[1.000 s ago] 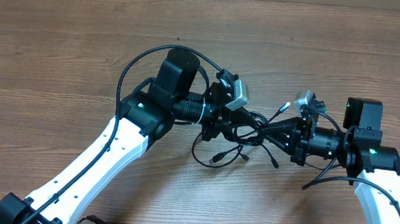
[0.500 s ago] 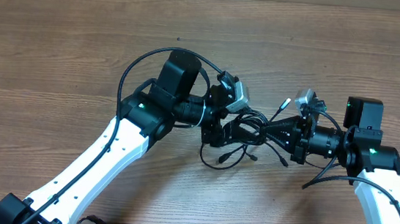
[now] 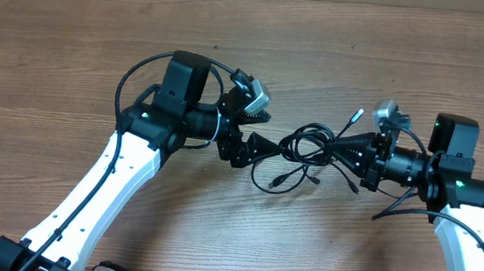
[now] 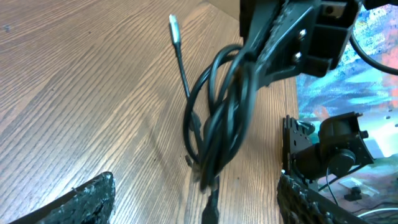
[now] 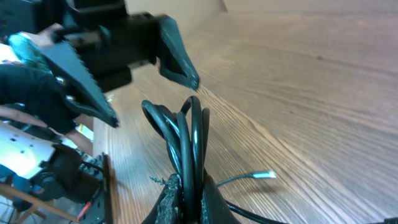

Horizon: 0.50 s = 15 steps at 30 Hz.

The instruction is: Untangle cables

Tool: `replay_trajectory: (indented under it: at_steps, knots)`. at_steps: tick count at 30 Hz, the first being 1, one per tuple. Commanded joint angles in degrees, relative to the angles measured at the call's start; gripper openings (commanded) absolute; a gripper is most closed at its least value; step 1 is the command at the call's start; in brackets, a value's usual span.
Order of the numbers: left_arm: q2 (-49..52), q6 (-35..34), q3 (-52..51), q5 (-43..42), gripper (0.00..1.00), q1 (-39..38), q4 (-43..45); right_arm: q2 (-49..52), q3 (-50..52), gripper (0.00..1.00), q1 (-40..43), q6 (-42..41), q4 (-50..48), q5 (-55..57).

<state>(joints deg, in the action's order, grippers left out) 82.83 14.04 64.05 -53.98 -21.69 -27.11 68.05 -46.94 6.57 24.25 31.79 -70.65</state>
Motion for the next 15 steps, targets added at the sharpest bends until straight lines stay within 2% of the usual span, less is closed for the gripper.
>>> replay_trajectory:
  at_steps: [1,6,15]
  knots:
    - [-1.20,3.85,0.72,-3.19,0.85,-0.70,-0.13,-0.09,-0.72,0.04,0.31,-5.20,-3.58,-6.88]
    - [-1.18,5.97,0.72,-3.76,0.86,-2.43,0.26,-0.11,-0.72,0.04,0.31,-11.32,-9.05,-7.21]
    - [-1.18,5.68,0.72,-3.04,0.87,-2.91,3.87,-0.09,-0.72,0.04,0.24,-11.43,-9.64,-10.51]
